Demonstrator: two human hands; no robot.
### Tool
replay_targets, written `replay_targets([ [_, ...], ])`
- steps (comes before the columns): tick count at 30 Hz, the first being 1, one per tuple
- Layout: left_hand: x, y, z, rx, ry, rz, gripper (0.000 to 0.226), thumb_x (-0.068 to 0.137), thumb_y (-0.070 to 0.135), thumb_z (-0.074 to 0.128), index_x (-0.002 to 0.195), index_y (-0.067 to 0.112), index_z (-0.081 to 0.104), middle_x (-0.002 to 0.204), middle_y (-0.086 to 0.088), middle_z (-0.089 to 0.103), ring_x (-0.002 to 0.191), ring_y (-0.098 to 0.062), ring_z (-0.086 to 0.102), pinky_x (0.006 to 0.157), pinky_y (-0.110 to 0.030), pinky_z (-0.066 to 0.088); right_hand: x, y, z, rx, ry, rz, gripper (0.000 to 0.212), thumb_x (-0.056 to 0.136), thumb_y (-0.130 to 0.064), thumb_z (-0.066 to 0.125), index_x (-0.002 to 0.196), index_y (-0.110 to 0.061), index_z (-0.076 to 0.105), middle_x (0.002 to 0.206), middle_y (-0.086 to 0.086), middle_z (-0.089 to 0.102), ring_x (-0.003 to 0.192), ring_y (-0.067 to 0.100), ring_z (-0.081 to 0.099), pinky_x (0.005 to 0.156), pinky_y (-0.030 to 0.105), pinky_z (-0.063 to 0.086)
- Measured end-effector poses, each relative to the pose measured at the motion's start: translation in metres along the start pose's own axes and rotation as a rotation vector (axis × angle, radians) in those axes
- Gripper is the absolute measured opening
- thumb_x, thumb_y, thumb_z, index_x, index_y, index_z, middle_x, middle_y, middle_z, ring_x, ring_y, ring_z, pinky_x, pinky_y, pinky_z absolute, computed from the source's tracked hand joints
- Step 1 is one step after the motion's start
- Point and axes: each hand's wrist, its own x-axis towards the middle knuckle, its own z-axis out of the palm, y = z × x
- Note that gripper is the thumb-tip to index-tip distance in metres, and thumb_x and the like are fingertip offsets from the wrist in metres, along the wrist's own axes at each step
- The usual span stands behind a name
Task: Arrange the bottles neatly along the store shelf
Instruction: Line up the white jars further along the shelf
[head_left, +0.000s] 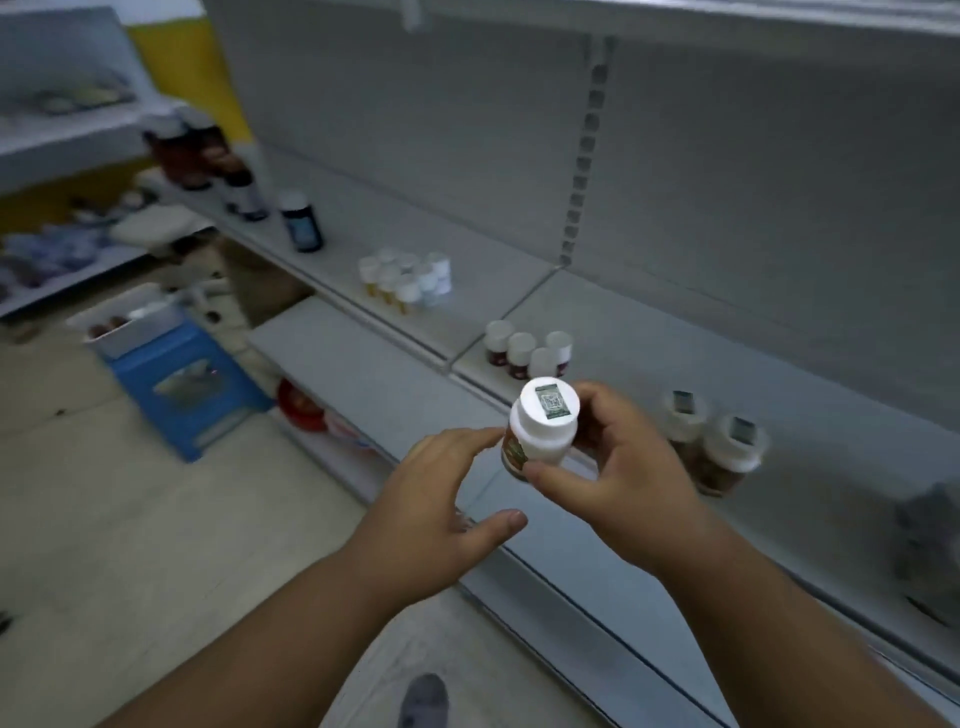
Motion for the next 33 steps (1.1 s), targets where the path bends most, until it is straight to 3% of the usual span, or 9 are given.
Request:
replay_targets([
  [4, -0.036, -0.04, -0.04, 0.039, 0.144, -0.144, 0.062, 0.077, 0.067, 0.058, 0.132, 0.053, 0.034, 0.128, 0.031, 0.042, 0.124, 0.005, 0.04, 0.101, -0.017, 0.032, 0.034, -0.02, 0.063, -0.056, -0.162, -0.093, 0.046, 0.074, -0.013, 0.078, 0.108, -0.034, 0.056, 0.103, -0.015, 0.066, 0.1, 0.008, 0.064, 0.089, 0.029, 0.051],
  [8, -0.072, -0.096, -0.088, 0.048, 0.267, -0.272, 0.068, 0.077, 0.066, 0.058, 0.139, 0.04, 0.044, 0.134, 0.025, 0.048, 0.125, 0.003, 0.042, 0.104, -0.022, 0.036, 0.072, -0.043, 0.144, -0.106, -0.316, -0.165, 0.045, 0.072, -0.012, 0.077, 0.104, -0.036, 0.055, 0.1, -0.016, 0.066, 0.097, 0.007, 0.066, 0.086, 0.027, 0.053],
  [13, -0.1, -0.175, -0.159, 0.082, 0.329, -0.399, 0.072, 0.077, 0.069, 0.055, 0.141, 0.04, 0.042, 0.133, 0.024, 0.047, 0.123, 0.002, 0.043, 0.104, -0.027, 0.039, 0.127, -0.072, 0.252, -0.118, -0.447, -0.202, 0.045, 0.071, -0.019, 0.081, 0.103, -0.036, 0.055, 0.098, -0.02, 0.065, 0.095, 0.001, 0.063, 0.083, 0.02, 0.051],
  [19, -0.11, -0.248, -0.229, 0.122, 0.326, -0.507, 0.075, 0.076, 0.071, 0.053, 0.143, 0.039, 0.039, 0.135, 0.024, 0.044, 0.124, 0.003, 0.04, 0.105, -0.025, 0.036, 0.185, -0.096, 0.348, -0.112, -0.549, -0.198, 0.047, 0.07, -0.028, 0.082, 0.105, -0.037, 0.052, 0.097, -0.023, 0.062, 0.092, -0.001, 0.061, 0.078, 0.016, 0.05],
  [24, -0.088, -0.319, -0.255, 0.114, 0.325, -0.581, 0.076, 0.075, 0.072, 0.052, 0.143, 0.041, 0.038, 0.138, 0.024, 0.043, 0.127, 0.001, 0.038, 0.107, -0.033, 0.039, 0.253, -0.09, 0.41, -0.115, -0.621, -0.21, 0.048, 0.071, -0.028, 0.082, 0.105, -0.041, 0.049, 0.099, -0.022, 0.06, 0.094, -0.004, 0.058, 0.077, 0.012, 0.048],
  [29, -0.049, -0.403, -0.292, 0.159, 0.324, -0.66, 0.079, 0.075, 0.078, 0.046, 0.144, 0.044, 0.032, 0.143, 0.026, 0.039, 0.131, 0.002, 0.033, 0.11, -0.031, 0.035, 0.349, -0.083, 0.48, -0.043, -0.714, -0.235, 0.06, 0.072, -0.021, 0.079, 0.117, -0.043, 0.047, 0.105, -0.023, 0.058, 0.101, 0.003, 0.06, 0.086, 0.024, 0.052],
  [33, -0.012, -0.467, -0.345, 0.212, 0.318, -0.742, 0.08, 0.076, 0.079, 0.045, 0.146, 0.042, 0.031, 0.145, 0.024, 0.038, 0.133, 0.001, 0.032, 0.111, -0.031, 0.033, 0.439, -0.099, 0.538, -0.081, -0.778, -0.314, 0.056, 0.072, -0.019, 0.079, 0.114, -0.042, 0.048, 0.103, -0.019, 0.059, 0.099, 0.003, 0.059, 0.079, 0.015, 0.048],
])
